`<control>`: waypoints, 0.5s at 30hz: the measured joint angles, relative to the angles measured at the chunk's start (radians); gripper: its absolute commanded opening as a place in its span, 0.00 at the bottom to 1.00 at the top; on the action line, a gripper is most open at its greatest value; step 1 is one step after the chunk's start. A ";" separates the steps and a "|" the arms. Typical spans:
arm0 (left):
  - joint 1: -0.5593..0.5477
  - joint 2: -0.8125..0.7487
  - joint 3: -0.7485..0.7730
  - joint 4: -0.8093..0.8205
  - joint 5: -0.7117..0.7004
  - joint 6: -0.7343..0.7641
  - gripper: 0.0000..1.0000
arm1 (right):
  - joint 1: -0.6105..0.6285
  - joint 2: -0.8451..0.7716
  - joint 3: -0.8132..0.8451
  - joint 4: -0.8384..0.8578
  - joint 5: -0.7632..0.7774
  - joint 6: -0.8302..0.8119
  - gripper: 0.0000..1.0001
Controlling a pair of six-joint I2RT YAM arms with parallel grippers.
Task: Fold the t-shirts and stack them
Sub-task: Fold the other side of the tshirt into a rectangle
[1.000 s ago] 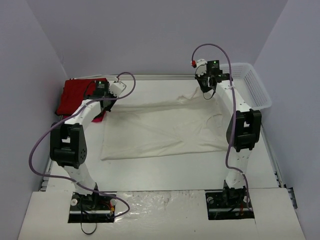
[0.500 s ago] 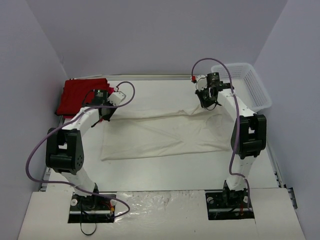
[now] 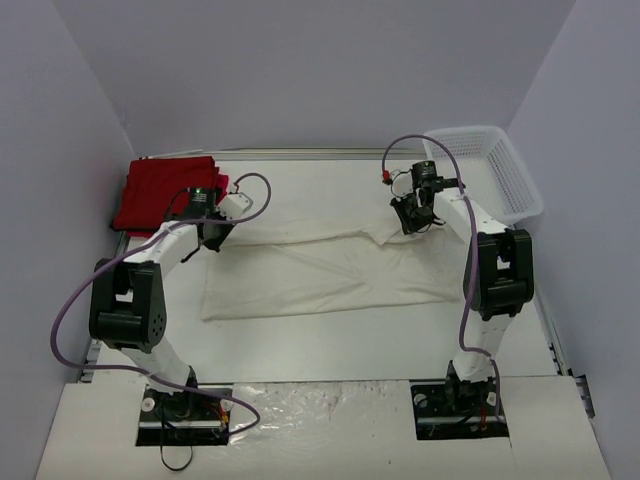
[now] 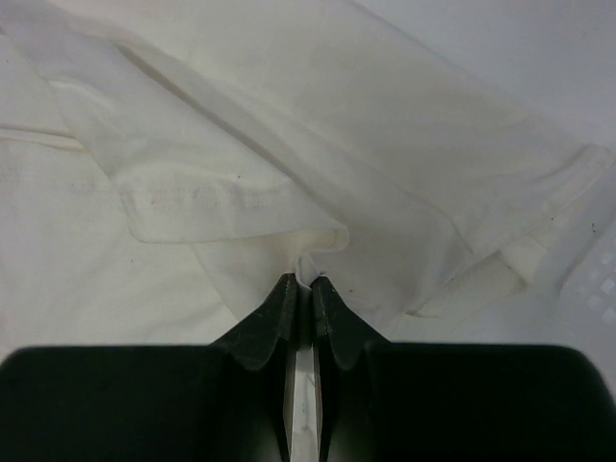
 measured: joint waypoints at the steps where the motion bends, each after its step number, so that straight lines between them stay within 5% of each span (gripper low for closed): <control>1: 0.000 0.000 -0.002 0.000 0.002 0.002 0.02 | 0.000 0.000 -0.005 0.000 0.000 0.000 0.00; 15: 0.000 -0.006 -0.065 0.018 0.001 0.030 0.02 | -0.028 -0.001 -0.078 0.004 0.000 -0.002 0.00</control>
